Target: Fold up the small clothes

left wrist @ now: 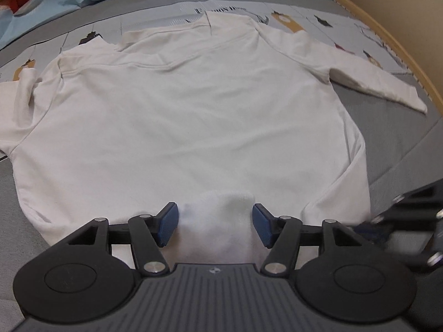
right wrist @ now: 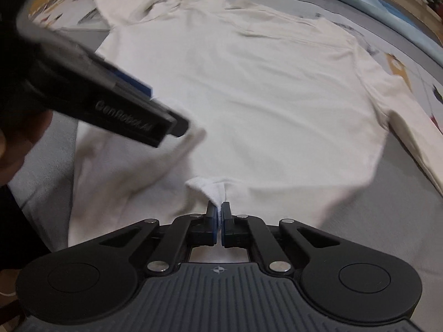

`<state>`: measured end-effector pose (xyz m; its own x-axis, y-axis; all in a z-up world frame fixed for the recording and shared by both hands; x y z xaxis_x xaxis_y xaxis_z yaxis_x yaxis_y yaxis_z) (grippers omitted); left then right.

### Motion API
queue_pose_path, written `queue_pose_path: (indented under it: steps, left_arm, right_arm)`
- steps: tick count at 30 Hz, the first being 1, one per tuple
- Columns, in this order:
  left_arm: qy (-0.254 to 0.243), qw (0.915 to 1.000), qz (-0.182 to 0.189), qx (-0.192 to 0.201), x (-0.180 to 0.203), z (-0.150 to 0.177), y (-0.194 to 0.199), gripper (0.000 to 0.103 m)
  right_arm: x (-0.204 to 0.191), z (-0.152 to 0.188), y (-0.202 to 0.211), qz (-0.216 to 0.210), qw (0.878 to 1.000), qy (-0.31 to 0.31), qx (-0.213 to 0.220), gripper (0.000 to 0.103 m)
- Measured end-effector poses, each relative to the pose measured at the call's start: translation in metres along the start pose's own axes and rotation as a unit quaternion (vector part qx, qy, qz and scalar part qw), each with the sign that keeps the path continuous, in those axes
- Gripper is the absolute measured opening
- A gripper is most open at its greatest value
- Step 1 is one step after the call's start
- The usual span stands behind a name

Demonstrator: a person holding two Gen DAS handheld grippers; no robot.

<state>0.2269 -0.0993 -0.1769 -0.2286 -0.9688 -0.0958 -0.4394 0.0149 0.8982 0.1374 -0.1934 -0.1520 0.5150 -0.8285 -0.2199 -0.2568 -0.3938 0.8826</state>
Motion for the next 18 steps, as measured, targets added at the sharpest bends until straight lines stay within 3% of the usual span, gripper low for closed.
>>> queue_pose_path:
  steps: [3,5,6,12,18]
  left_arm:
    - [-0.023,0.9997,-0.013,-0.001,0.003,0.005,-0.004,0.062]
    - [-0.047,0.9985,-0.028,0.001,0.0,0.009,-0.006,0.035]
    - [-0.057,0.998,-0.028,0.002,-0.003,0.012,-0.005,0.01]
    - [-0.025,0.9989,-0.034,0.021,-0.063,0.029,0.039,0.005]
    - [-0.01,0.999,-0.025,-0.036,-0.144,0.103,0.085,0.004]
  right_arm:
    - [0.024,0.007,0.02,0.012,0.999,-0.028,0.013,0.001]
    - [0.04,0.015,0.032,0.021,0.998,-0.051,0.02,0.001]
    - [0.048,0.02,0.038,0.026,0.998,-0.061,0.022,0.001]
    - [0.083,0.05,0.06,0.049,0.992,-0.114,0.009,0.001]
    - [0.084,0.085,0.058,0.029,0.992,-0.111,-0.054,0.002]
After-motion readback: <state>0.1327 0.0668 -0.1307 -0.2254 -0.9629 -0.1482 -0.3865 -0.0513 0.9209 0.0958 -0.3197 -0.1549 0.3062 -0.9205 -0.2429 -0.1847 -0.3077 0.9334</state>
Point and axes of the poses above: each gripper's, at about its wrist camera, not at the fingertips, and y roughly against the way its jaws point, x to its right, z to its underside, the point moved 10 cm from there along -y, roughly the way its jaws point, and after that the axes turned 11 degrees about -z, right-handed, at the moved point
